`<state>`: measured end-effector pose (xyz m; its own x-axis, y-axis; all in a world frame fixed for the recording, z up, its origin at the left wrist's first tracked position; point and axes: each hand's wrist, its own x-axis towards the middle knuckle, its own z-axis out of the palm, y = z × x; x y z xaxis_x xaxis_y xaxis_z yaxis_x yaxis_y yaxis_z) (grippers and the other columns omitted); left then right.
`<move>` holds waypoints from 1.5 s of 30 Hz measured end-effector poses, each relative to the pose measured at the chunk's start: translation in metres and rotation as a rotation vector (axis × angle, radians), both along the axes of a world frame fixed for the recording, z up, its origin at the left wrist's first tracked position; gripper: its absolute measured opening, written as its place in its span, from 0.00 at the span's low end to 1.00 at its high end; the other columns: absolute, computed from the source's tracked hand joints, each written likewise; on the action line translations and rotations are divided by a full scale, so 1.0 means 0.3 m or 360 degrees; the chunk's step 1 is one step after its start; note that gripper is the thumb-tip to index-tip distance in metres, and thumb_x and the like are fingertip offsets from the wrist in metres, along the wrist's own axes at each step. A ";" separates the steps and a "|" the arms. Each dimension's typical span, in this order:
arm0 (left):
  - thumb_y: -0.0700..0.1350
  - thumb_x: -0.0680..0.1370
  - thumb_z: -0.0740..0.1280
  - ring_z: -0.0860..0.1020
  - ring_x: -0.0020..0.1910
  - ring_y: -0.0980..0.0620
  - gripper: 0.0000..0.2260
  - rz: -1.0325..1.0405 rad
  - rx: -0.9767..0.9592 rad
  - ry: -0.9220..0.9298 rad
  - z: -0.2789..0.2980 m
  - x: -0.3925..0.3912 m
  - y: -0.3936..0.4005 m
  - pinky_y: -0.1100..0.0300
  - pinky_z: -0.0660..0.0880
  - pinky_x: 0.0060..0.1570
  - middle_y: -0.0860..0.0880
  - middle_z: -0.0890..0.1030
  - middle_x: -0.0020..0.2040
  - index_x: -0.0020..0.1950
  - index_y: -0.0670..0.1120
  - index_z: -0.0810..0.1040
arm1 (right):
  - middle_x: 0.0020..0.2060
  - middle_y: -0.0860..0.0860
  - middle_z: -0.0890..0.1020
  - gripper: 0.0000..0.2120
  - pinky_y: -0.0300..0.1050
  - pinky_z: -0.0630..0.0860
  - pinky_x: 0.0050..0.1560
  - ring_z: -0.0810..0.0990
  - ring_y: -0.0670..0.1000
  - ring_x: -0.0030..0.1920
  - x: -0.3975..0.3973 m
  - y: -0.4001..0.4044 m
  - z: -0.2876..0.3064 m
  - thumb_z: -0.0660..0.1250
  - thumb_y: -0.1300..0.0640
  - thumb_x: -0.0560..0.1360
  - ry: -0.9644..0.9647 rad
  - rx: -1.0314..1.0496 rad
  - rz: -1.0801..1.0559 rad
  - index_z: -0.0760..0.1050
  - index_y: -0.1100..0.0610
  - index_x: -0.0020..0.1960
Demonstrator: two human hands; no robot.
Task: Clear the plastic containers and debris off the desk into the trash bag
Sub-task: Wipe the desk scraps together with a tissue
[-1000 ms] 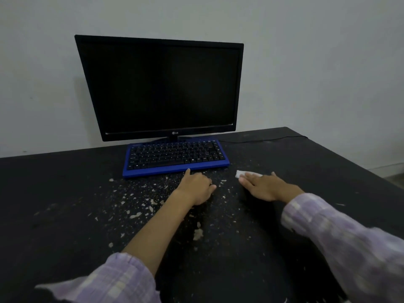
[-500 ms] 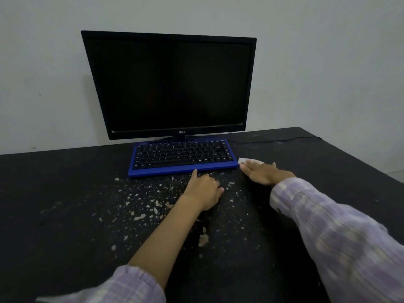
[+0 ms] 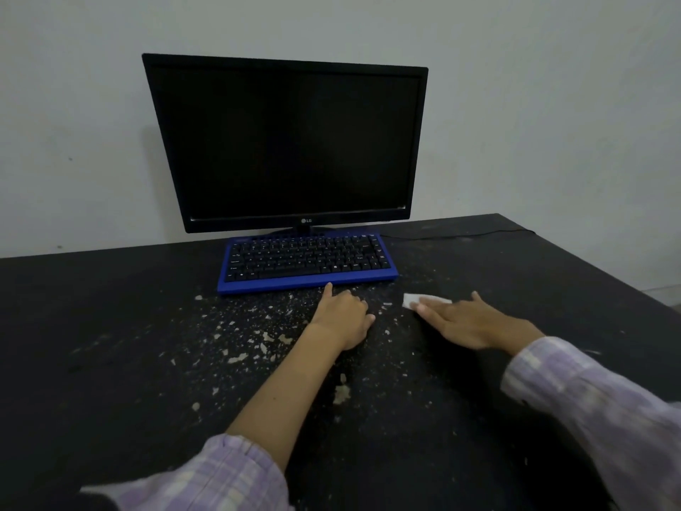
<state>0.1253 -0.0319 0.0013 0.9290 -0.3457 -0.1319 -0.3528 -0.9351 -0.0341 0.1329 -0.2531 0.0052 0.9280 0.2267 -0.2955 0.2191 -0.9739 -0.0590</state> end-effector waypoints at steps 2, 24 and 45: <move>0.53 0.82 0.51 0.64 0.72 0.46 0.21 0.0006 0.0004 -0.0006 -0.002 0.002 -0.002 0.41 0.49 0.73 0.45 0.71 0.69 0.69 0.44 0.70 | 0.76 0.45 0.55 0.31 0.64 0.37 0.71 0.57 0.53 0.75 0.039 0.030 -0.012 0.36 0.34 0.77 -0.0054 -0.0037 -0.0028 0.49 0.44 0.77; 0.54 0.82 0.51 0.66 0.71 0.47 0.21 -0.0009 -0.0084 -0.0031 -0.004 0.022 0.000 0.43 0.50 0.73 0.45 0.75 0.66 0.64 0.45 0.74 | 0.73 0.55 0.65 0.32 0.61 0.40 0.73 0.61 0.57 0.74 0.265 0.051 -0.019 0.36 0.33 0.76 -0.0062 0.0165 -0.0298 0.55 0.44 0.75; 0.55 0.82 0.49 0.60 0.74 0.46 0.22 0.0039 -0.0114 0.0011 -0.004 0.008 0.001 0.43 0.49 0.73 0.45 0.71 0.70 0.68 0.45 0.72 | 0.77 0.44 0.53 0.42 0.64 0.42 0.72 0.55 0.54 0.76 0.045 -0.134 -0.060 0.34 0.26 0.67 -0.0059 0.0225 -0.0196 0.50 0.43 0.76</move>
